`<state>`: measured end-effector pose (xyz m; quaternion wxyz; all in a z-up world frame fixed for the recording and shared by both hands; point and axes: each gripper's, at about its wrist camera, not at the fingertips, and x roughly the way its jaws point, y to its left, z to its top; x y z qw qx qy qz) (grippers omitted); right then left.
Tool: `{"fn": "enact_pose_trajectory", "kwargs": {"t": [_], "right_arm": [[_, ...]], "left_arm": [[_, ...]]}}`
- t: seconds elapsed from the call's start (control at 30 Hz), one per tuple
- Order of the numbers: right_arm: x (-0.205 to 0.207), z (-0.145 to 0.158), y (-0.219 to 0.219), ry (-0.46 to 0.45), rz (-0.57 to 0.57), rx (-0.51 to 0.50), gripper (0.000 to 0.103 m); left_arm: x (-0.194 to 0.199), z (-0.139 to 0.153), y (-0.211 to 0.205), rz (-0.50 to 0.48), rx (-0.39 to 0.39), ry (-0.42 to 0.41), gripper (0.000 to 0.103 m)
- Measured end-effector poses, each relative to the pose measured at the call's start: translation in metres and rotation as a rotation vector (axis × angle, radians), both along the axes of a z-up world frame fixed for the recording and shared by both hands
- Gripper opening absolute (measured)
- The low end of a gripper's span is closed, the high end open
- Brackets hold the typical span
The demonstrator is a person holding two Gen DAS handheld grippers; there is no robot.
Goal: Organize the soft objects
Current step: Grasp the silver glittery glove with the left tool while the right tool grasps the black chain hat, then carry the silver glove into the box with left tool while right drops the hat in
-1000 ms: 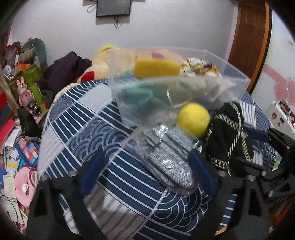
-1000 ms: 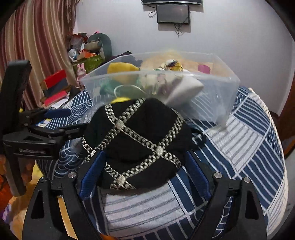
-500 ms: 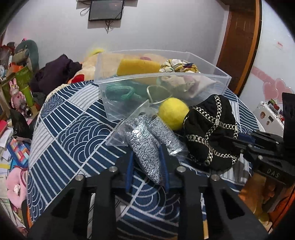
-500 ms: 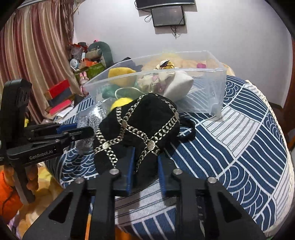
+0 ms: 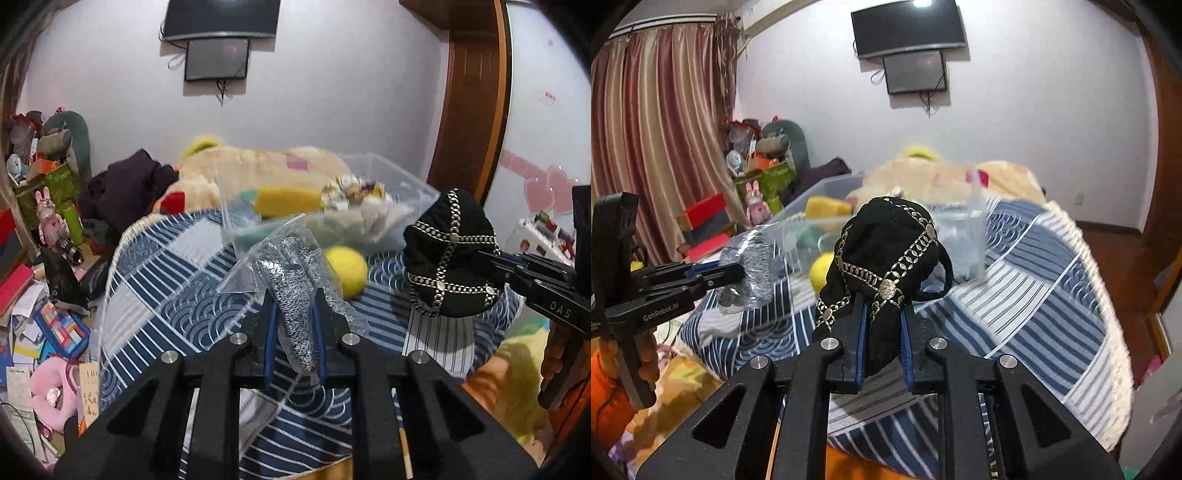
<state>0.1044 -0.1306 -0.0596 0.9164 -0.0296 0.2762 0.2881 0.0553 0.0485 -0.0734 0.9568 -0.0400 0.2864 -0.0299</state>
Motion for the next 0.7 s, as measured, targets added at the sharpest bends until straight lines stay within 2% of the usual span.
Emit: {"fn": "enact_pose_trajectory", "kwargs": {"t": [0.37,0.53,0.7], "right_arm": [[0.018,0.055,-0.009,-0.151,-0.042,0.077,0.014],[0.033,0.071,0.002,-0.201,-0.045,0.069,0.014],[0.051,0.066,0.021,-0.196,-0.036,0.046,0.014]], "left_arm": [[0.018,0.050,0.013,0.028,-0.013,-0.129,0.017],[0.041,0.061,0.013,0.027,-0.016,-0.147,0.017],[0.069,0.058,0.013,0.021,-0.028,-0.124,0.017]]}}
